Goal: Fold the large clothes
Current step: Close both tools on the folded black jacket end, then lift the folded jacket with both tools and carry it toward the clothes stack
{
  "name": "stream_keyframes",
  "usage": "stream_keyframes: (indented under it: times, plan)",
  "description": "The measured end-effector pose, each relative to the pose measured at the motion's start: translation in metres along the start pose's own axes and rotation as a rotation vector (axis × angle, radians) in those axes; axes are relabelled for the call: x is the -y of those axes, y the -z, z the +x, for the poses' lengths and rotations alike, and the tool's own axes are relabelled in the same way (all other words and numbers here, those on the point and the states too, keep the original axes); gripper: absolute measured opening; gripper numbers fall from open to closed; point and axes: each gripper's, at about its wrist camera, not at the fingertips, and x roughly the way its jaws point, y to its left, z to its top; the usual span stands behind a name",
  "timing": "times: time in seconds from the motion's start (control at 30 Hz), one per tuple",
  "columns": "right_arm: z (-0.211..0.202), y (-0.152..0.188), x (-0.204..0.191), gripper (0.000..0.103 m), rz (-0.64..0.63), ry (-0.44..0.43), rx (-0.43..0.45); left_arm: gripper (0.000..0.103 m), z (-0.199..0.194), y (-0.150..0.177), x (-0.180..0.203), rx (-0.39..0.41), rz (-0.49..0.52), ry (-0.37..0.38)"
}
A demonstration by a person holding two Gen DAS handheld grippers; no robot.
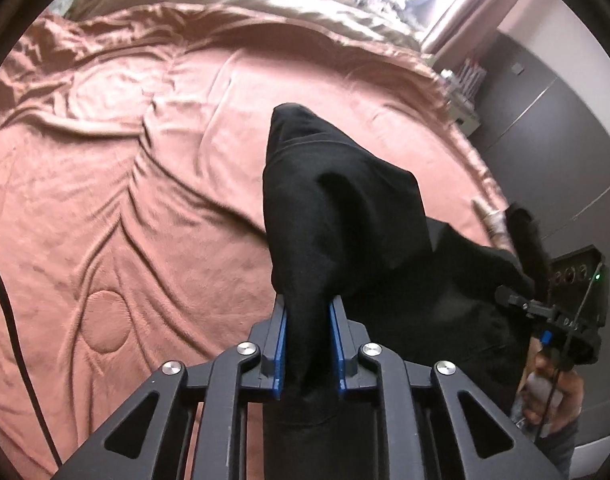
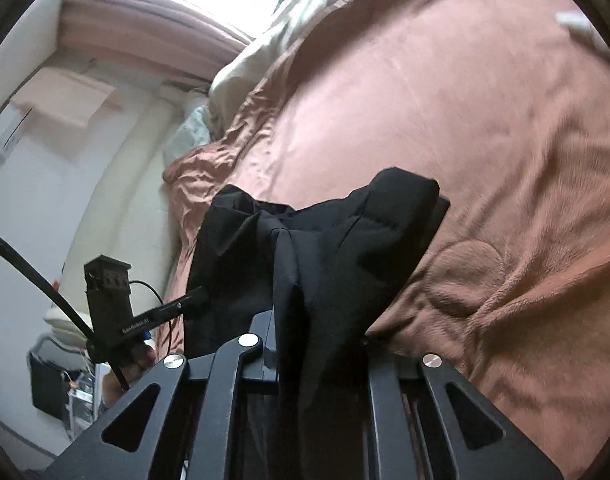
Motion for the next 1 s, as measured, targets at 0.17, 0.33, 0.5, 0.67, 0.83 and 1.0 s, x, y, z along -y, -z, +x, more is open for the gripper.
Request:
stream_keyframes:
  times: [0.17,0.33,0.5,0.67,0.83,1.0]
  plan:
    - [-0.023,0.021,-0.030,0.009,-0.061,-0.022,0.066,0.016,-0.046,0.006,0.013,0.082,0.009,0.051]
    - [-0.045,0.045,-0.044,0.008,-0.119,-0.044,0.131,0.014,-0.089,0.015,0.035,0.162,0.039,0.096]
    - [-0.076,0.067,-0.051,0.007,-0.170,-0.061,0.211,0.014,-0.123,0.023,0.072,0.229,0.088,0.138]
    - [-0.127,0.086,-0.062,0.007,-0.228,-0.054,0.295,0.013,-0.147,0.031,0.112,0.271,0.129,0.179]
    - [-0.174,0.097,-0.064,0.007,-0.261,-0.012,0.369,0.013,-0.161,0.029,0.169,0.296,0.200,0.238]
    - [-0.231,0.097,-0.069,0.007,-0.294,0.026,0.423,0.013,-0.168,0.025,0.224,0.313,0.251,0.297]
